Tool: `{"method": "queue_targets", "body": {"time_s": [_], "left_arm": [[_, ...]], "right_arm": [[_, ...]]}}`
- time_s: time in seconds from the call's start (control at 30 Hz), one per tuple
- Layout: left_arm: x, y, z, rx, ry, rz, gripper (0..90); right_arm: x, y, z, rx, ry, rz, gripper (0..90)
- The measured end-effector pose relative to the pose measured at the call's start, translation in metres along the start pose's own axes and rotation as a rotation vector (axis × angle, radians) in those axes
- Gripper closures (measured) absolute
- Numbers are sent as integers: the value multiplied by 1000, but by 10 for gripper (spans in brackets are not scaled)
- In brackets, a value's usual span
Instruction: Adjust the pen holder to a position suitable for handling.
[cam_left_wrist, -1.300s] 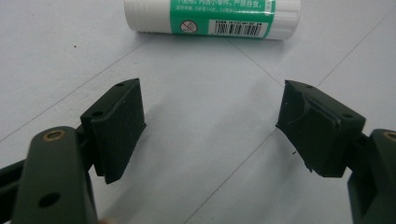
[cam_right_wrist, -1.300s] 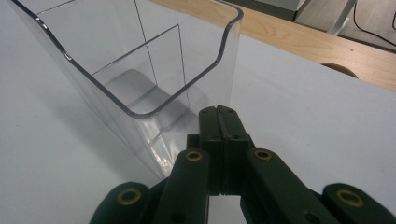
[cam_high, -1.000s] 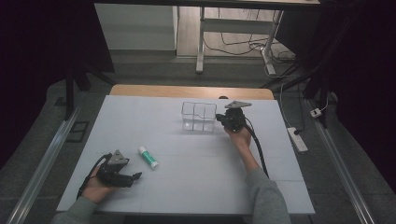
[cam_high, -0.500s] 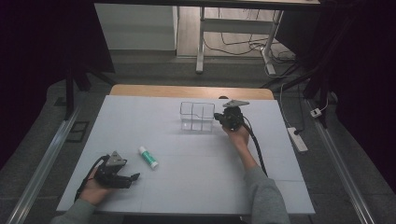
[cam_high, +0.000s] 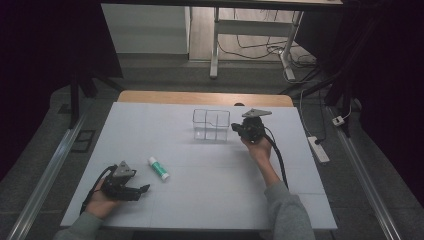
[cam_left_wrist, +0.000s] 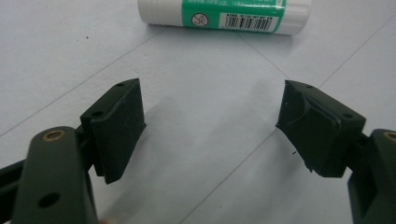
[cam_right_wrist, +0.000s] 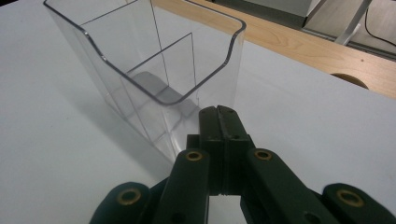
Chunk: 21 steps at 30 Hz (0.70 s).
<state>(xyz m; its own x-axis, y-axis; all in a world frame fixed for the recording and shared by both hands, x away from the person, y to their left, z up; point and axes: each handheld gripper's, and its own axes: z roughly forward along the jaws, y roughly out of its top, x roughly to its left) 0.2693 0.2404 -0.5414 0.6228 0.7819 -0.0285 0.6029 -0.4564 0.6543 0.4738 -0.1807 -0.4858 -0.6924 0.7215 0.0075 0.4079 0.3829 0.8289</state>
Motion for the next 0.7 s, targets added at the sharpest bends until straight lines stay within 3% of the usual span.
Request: {"method": "queue_targets", "body": {"time_s": [0.27,0.43,0.57,0.63,0.7], "left_arm": [[1,2,1,-7,-8,5,224],[1,2,1,-3,-9,10,224],[1,2,2,1,-6,17,224],[1,2,2,1,-5,18,225],[2,2,2,2,-5,20,225]], "right_arm": [[0,-17,-28,26,-24,-10,885],[-2,-34,-49,31,-24,21,884],[3,-44,-63,33,1,18,840],[7,-50,-71,27,51,4,789],[12,-56,-79,35,54,-9,726]]}}
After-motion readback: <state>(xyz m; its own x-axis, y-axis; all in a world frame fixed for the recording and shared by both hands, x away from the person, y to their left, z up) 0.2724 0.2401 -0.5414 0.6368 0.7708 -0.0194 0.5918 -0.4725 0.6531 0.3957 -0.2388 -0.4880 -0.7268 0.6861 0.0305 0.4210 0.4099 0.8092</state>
